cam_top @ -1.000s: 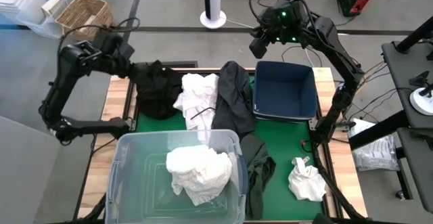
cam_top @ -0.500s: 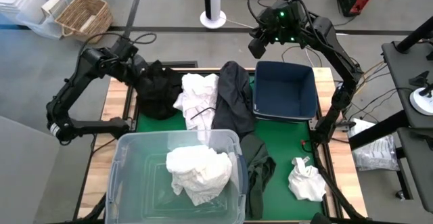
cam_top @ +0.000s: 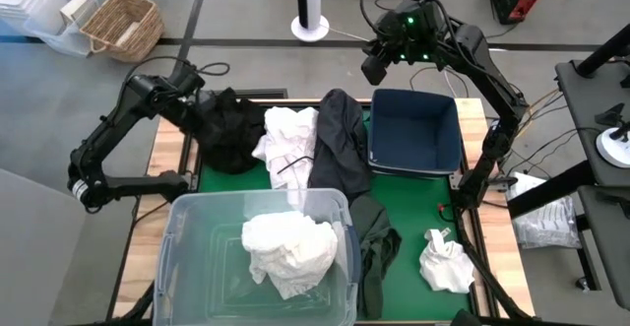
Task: Sort clothes
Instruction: Put the black shirt into the blue laundry organizer
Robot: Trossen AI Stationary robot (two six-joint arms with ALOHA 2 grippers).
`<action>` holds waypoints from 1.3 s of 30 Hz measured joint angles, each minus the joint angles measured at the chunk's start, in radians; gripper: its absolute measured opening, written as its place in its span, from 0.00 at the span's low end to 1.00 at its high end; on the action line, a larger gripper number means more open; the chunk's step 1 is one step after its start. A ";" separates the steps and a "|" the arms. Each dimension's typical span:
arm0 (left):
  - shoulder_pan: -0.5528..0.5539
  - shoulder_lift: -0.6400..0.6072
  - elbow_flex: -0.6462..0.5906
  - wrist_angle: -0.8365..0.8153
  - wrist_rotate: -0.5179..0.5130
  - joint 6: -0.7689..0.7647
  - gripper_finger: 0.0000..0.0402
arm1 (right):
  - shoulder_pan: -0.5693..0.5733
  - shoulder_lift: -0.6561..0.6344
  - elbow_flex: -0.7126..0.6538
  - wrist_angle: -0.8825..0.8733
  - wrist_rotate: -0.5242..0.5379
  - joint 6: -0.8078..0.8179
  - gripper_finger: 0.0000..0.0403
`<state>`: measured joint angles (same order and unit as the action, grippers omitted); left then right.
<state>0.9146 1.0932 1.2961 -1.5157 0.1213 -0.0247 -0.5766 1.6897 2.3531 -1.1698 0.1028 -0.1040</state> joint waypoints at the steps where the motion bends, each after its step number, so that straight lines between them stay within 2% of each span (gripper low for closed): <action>1: 0.000 0.003 0.000 0.000 -0.006 -0.023 0.20 | 0.000 0.000 0.000 0.000 0.000 0.000 0.21; 7: -0.002 0.021 -0.048 -0.002 -0.133 -0.095 0.46 | 0.000 0.000 0.000 0.000 0.000 0.014 0.17; 11: -0.002 0.036 -0.076 0.005 -0.136 -0.097 0.58 | 0.000 0.000 0.000 0.000 -0.001 0.018 0.16; 14: -0.002 0.055 -0.081 0.014 -0.139 -0.088 0.64 | 0.000 0.000 0.000 0.000 0.000 0.026 0.16; 29: -0.002 0.201 -0.081 0.046 -0.165 -0.115 0.66 | 0.000 0.000 0.000 0.000 0.000 0.042 0.22; 39: -0.002 0.237 -0.081 0.085 -0.165 -0.085 0.66 | 0.002 0.000 0.000 0.000 0.000 0.052 0.18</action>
<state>0.9131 1.3302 1.2148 -1.4305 -0.0441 -0.1094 -0.5743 1.6897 2.3531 -1.1698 0.1024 -0.0517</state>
